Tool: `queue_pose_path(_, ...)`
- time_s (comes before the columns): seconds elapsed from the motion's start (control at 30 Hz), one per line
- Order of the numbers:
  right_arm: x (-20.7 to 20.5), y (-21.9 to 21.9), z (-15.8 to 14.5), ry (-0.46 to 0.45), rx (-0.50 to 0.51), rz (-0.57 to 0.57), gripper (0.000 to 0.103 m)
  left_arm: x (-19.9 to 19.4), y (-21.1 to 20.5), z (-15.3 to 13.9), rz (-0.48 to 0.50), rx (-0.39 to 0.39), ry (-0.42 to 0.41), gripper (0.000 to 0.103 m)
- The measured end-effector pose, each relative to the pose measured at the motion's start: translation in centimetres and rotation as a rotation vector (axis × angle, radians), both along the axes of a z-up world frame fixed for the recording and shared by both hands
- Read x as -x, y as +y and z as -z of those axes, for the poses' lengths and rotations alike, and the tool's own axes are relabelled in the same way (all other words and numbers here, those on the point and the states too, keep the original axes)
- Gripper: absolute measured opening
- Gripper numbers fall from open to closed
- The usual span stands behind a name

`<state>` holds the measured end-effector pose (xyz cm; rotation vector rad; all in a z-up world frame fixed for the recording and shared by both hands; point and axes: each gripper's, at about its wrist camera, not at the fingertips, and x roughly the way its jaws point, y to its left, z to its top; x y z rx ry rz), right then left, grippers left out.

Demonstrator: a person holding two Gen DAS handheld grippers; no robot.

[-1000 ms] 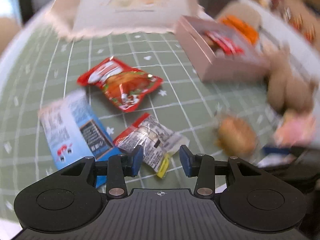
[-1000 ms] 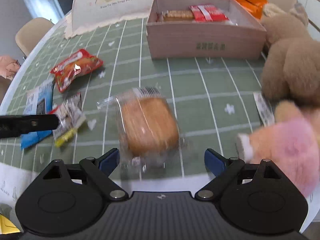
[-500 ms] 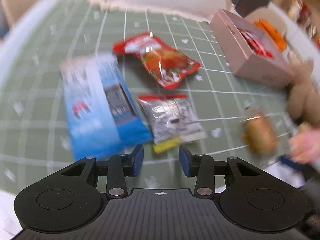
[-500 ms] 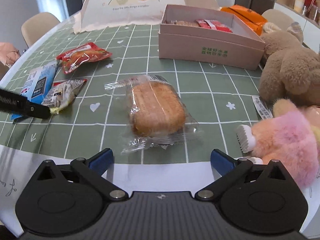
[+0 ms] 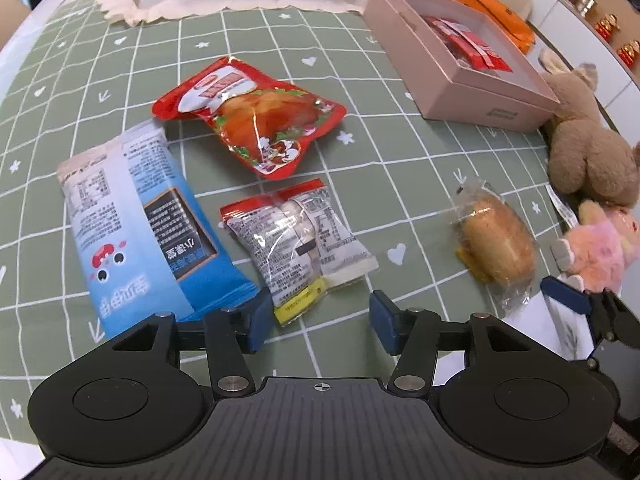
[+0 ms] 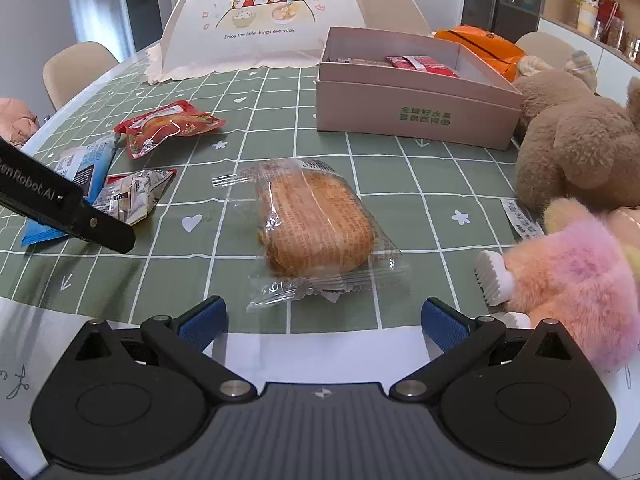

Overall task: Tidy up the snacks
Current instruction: 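Grasp the clear packet with the yellow tab with the left tool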

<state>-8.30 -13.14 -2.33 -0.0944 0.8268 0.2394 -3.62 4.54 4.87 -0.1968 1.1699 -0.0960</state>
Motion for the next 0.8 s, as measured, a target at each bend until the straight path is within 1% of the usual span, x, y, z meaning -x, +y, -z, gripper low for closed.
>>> queue_pose_path(0.1, 0.1, 0.0, 0.1, -0.008, -0.002, 0.0, 0.103, -0.4, 0.3, 0.1, -0.043, 0.026, 0.015, 0.057)
queue_pose_path(0.17, 0.2, 0.0, 0.1, -0.01, -0.002, 0.0, 0.103, -1.0, 0.3, 0.1, -0.057, 0.03, 0.018, 0.057)
queue_pose_path(0.3, 0.0, 0.0, 0.0, -0.004, -0.001, -0.001, 0.103, -1.7, -0.6, 0.1, -0.024, -0.014, 0.008, 0.057)
queue_pose_path(0.4, 0.0, 0.0, -0.1, 0.002, 0.001, -0.002, 0.103, -1.7, -0.4, 0.1, -0.013, -0.015, -0.002, 0.056)
queue_pose_path(0.43, -0.1, 0.0, -0.1, 0.004, 0.002, -0.003, 0.103, -1.7, -0.2, 0.1, -0.017, -0.013, -0.007, 0.053)
queue_pose_path(0.53, -0.2, 0.0, -0.1, 0.009, 0.003, -0.004, 0.103, -1.4, 1.1, 0.2, -0.034, -0.013, -0.008, 0.03)
queue_pose_path(0.67, -0.3, 0.0, -0.2, 0.016, 0.004, -0.004, 0.103, -0.7, 2.8, 0.1, -0.031, -0.047, 0.001, 0.029)
queue_pose_path(0.8, -0.4, 0.1, -0.2, 0.016, 0.004, -0.006, 0.103, -0.1, 3.0, -0.1, 0.052, -0.056, 0.024, 0.029)
